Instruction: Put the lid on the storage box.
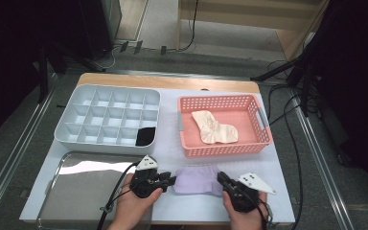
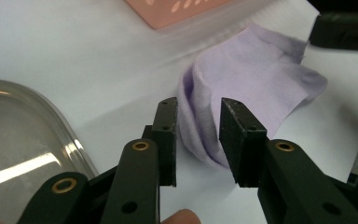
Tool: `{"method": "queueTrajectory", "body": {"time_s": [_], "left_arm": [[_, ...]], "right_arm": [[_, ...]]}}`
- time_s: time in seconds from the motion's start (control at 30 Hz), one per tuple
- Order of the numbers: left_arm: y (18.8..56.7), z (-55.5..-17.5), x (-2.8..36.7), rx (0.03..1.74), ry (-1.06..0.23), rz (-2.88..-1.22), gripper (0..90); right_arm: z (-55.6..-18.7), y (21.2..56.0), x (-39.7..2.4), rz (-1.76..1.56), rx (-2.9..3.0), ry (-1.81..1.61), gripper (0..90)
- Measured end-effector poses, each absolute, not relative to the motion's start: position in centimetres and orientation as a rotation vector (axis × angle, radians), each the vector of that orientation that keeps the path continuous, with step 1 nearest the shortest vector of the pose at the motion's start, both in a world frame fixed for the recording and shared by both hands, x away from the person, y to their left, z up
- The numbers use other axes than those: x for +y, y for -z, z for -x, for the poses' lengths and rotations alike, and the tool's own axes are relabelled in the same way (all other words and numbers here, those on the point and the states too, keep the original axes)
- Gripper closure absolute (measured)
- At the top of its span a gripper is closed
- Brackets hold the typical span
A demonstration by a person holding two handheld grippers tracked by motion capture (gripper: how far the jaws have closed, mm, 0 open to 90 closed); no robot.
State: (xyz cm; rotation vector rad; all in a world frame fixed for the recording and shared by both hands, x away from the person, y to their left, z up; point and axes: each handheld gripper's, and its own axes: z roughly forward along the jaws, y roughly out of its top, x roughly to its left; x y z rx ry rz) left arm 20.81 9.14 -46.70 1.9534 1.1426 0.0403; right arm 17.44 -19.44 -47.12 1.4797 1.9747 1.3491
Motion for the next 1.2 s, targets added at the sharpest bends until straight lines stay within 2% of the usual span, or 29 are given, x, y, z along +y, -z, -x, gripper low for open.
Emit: {"method": "queueTrajectory", "body": {"time_s": [0.13,0.27,0.6,0.77,1.2], "left_arm": [[46.8,-20.6,8.9,1.136,-0.042,-1.963,71.7],[46.8,-20.6,9.0,1.138,-0.059,-1.97,75.0],[46.9,-20.2,8.9,1.134,-0.075,-1.976,75.4],[46.9,-20.3,8.9,1.126,-0.055,-1.983,83.0],[46.9,-20.3,8.9,1.125,-0.061,-1.984,82.8]], "right_arm": [[-18.1,48.2,-16.3,-1.457,2.058,-1.311,90.0],[-18.9,49.2,-14.8,-1.479,2.069,-1.204,89.1],[-16.9,48.6,-15.4,-1.439,2.135,-1.209,90.0],[-16.5,48.9,-15.2,-1.435,2.181,-1.197,90.0],[-20.8,48.9,-14.2,-1.512,2.101,-1.213,87.8]]}}
